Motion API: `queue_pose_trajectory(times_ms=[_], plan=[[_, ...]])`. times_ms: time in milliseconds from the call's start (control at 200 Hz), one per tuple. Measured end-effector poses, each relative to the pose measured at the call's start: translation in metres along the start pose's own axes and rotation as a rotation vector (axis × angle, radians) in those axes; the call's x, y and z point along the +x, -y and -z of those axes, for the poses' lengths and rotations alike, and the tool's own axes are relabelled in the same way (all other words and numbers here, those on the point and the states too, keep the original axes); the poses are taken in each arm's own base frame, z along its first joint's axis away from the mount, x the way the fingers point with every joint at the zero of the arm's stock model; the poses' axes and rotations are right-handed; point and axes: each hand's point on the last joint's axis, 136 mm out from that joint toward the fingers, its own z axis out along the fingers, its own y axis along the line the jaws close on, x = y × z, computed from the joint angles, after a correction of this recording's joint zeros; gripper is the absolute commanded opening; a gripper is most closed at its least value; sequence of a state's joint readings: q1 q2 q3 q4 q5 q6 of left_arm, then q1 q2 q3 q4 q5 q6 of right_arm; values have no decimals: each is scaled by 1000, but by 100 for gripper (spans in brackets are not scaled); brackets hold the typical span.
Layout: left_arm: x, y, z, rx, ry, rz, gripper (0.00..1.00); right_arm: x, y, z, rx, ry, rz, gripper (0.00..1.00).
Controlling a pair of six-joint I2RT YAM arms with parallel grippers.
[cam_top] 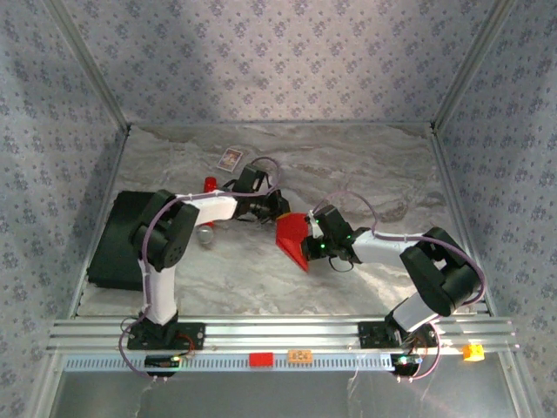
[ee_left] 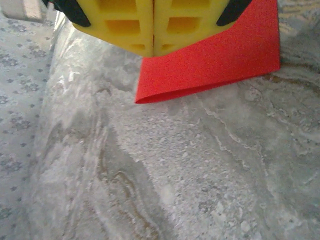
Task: Fold a paper plane with a square sheet of paper (pick it up from the middle)
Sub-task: Third fold the triangle at the center of the table.
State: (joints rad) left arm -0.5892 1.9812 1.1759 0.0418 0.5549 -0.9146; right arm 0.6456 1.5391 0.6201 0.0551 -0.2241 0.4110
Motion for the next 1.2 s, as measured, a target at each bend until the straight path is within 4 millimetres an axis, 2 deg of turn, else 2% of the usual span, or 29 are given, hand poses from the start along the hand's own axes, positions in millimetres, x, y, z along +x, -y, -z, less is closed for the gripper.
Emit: queue_pose_trajectory(times_ms=[195,1199], plan=[[13,-25,-19,-81,-84,7,4,0,0,0,-1,-1,1,1],[19,-23,-21,-90,-115,-31,3,0,-1,2,5,-19,5,1]])
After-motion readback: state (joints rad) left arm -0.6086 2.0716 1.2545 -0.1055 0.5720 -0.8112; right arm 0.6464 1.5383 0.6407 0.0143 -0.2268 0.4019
